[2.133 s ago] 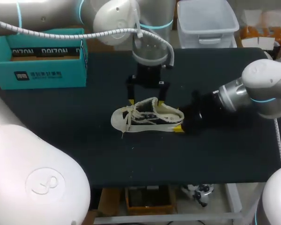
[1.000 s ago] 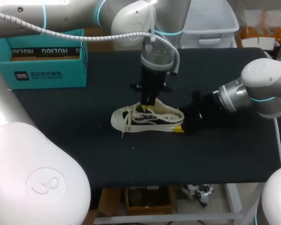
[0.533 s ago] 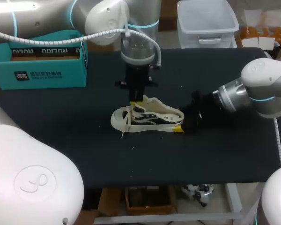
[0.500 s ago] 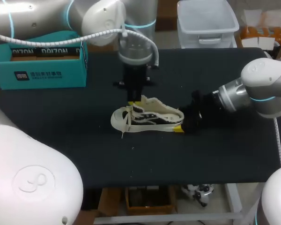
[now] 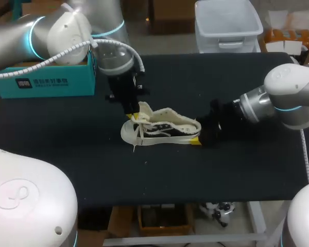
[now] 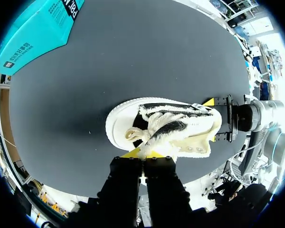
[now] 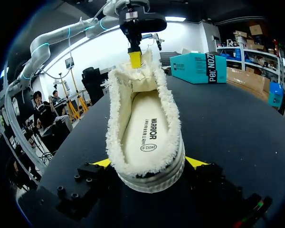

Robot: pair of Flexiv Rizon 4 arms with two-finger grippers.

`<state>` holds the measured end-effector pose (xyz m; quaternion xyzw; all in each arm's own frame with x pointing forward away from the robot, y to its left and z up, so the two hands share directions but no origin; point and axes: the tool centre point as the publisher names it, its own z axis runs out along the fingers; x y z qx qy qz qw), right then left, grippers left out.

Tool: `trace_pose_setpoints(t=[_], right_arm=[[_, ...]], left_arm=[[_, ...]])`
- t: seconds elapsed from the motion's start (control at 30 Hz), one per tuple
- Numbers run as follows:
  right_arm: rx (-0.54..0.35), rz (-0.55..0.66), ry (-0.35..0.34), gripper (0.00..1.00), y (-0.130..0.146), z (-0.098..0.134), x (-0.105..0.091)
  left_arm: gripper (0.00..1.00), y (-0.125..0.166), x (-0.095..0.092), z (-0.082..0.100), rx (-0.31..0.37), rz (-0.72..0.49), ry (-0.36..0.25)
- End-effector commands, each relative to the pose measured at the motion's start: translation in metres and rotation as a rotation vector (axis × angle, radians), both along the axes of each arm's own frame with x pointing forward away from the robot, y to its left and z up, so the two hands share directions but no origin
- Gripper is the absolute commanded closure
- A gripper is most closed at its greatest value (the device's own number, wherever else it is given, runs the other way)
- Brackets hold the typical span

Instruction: Open the shoe tongue, take the insole out of the shoe, put the insole back into the shoe, and pack the shoe into the shoebox

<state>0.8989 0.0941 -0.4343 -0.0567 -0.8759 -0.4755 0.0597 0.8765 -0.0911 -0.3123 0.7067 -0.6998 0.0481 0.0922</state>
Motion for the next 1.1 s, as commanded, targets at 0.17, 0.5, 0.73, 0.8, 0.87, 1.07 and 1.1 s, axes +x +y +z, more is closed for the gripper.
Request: trace_pose_setpoints(t=[0.17, 0.5, 0.73, 0.8, 0.87, 1.07, 1.1], right_arm=[[0.004, 0.001, 0.001, 1.00, -0.001, -0.015, 0.002], [0.004, 0.001, 0.001, 1.00, -0.001, -0.015, 0.002], [0.004, 0.001, 0.001, 1.00, -0.001, -0.015, 0.002], [0.004, 0.001, 0.001, 1.00, -0.001, -0.015, 0.002], [0.004, 0.001, 0.001, 1.00, -0.001, -0.015, 0.002], [0.004, 0.001, 0.001, 1.00, -0.001, -0.015, 0.002], [0.004, 0.001, 0.001, 1.00, -0.001, -0.015, 0.002]], left_arm=[[1.00, 0.023, 0.002, -0.008, -0.159, 0.006, 0.018], [0.19, 0.014, -0.006, 0.014, -0.153, -0.076, -0.030], [0.16, -0.004, -0.013, 0.061, -0.134, -0.245, -0.097], [0.17, -0.009, -0.013, 0.072, -0.123, -0.290, -0.110], [0.51, -0.017, -0.013, 0.085, -0.126, -0.416, -0.128], [1.00, -0.044, -0.007, 0.099, -0.073, -0.746, -0.216], [1.00, -0.046, -0.006, 0.099, -0.065, -0.792, -0.226]])
